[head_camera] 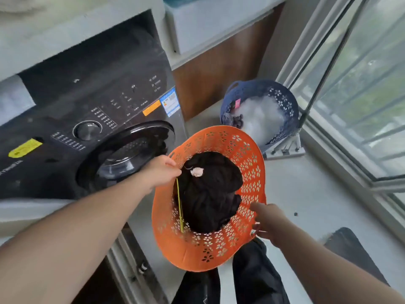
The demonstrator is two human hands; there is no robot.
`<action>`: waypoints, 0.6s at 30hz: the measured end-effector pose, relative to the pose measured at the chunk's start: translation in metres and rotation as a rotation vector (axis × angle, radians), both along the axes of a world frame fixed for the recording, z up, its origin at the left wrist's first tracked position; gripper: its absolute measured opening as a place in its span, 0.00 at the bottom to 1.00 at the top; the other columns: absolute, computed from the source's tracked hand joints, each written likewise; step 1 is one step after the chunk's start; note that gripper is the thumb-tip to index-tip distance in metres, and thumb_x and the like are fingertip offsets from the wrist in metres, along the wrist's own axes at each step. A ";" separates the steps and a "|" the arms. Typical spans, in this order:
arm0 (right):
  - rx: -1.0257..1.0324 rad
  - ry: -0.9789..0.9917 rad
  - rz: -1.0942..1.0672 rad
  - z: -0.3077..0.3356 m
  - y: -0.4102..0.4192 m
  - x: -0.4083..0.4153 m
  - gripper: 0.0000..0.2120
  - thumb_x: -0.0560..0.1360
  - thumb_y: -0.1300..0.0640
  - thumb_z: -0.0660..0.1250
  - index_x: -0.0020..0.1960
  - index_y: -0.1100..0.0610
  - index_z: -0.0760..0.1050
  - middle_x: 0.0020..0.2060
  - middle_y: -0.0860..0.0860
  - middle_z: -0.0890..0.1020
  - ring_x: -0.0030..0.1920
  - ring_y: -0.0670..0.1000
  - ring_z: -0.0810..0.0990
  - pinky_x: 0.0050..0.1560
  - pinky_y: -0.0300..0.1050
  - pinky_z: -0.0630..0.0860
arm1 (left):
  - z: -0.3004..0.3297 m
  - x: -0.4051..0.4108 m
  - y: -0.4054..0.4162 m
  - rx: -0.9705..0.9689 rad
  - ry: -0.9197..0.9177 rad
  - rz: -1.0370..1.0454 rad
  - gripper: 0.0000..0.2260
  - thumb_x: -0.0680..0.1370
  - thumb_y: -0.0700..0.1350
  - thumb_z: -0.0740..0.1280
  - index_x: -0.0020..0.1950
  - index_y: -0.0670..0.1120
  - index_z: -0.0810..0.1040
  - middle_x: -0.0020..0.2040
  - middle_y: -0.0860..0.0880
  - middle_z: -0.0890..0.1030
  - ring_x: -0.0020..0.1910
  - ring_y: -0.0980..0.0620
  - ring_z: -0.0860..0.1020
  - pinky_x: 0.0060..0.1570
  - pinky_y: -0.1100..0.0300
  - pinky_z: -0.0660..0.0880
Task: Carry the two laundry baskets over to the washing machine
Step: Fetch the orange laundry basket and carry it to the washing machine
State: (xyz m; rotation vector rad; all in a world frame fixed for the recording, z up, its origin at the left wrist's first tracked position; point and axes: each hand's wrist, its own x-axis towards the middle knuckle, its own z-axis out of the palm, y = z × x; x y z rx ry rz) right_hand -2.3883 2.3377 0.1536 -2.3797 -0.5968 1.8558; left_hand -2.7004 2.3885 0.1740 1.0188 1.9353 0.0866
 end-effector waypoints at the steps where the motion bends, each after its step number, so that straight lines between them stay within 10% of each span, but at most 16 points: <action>1: -0.024 0.016 -0.040 -0.022 0.003 -0.006 0.17 0.74 0.52 0.69 0.57 0.63 0.78 0.45 0.58 0.86 0.42 0.60 0.87 0.41 0.52 0.82 | -0.017 -0.002 0.012 -0.010 0.007 -0.037 0.16 0.73 0.53 0.73 0.59 0.53 0.81 0.57 0.49 0.79 0.49 0.48 0.77 0.49 0.53 0.75; 8: -0.180 0.110 -0.237 -0.169 0.015 -0.041 0.28 0.68 0.41 0.70 0.62 0.55 0.75 0.48 0.54 0.88 0.45 0.57 0.88 0.57 0.59 0.82 | -0.142 -0.005 0.060 -0.071 0.131 -0.180 0.13 0.74 0.46 0.70 0.59 0.55 0.82 0.57 0.53 0.76 0.60 0.48 0.77 0.57 0.56 0.74; 18: -0.312 0.098 -0.151 -0.214 0.034 -0.064 0.07 0.84 0.53 0.62 0.50 0.56 0.72 0.44 0.52 0.80 0.51 0.58 0.81 0.67 0.63 0.76 | -0.228 -0.018 0.084 -0.011 0.165 -0.144 0.10 0.81 0.43 0.64 0.50 0.54 0.84 0.56 0.50 0.81 0.57 0.47 0.78 0.55 0.58 0.71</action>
